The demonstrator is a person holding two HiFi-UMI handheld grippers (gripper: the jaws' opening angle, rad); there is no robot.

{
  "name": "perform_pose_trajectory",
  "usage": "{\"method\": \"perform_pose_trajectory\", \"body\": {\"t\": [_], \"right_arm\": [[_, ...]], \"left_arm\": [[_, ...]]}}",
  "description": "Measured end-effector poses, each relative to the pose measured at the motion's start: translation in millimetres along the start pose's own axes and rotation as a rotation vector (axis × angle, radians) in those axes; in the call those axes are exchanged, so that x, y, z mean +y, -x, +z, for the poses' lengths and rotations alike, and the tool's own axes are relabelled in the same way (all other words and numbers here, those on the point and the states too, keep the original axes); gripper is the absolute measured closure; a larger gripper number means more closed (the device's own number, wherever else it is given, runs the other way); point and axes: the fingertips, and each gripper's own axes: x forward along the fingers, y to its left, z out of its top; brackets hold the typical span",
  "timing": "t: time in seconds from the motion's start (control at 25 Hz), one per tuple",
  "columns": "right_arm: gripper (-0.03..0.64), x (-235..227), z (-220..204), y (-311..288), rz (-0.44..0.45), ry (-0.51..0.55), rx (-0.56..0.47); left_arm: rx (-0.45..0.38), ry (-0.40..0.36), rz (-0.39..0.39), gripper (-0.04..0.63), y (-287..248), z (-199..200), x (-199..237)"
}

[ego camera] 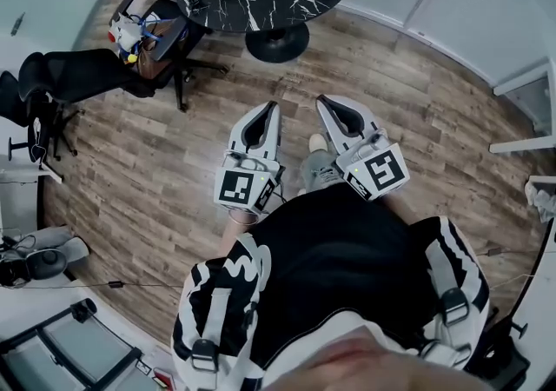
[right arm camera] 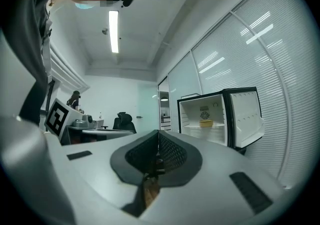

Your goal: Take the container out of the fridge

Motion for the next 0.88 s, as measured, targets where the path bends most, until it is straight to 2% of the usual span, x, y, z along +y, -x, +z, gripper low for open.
{"method": "perform_pose_trajectory", "body": {"t": [0.12, 0.48, 0.88], "right_arm": [[0.606, -18.8, -0.6, -20.8, 0.002, -0.017, 0.002], [0.606, -67.8, 3.4, -66.0, -0.004, -0.022, 0.001], [0.606, -121.7, 8.2, -117.3, 0.019, -0.013, 0.018]], "left_arm": [[0.017, 0.000, 0.013, 0.581, -21.2, 1.3, 16.1], [-0.014, 0.000, 0.014, 0.581, -77.1, 5.1, 53.5], [-0.006, 0.011, 0.033, 0.582, -138.7, 11.6, 88.7]]}}
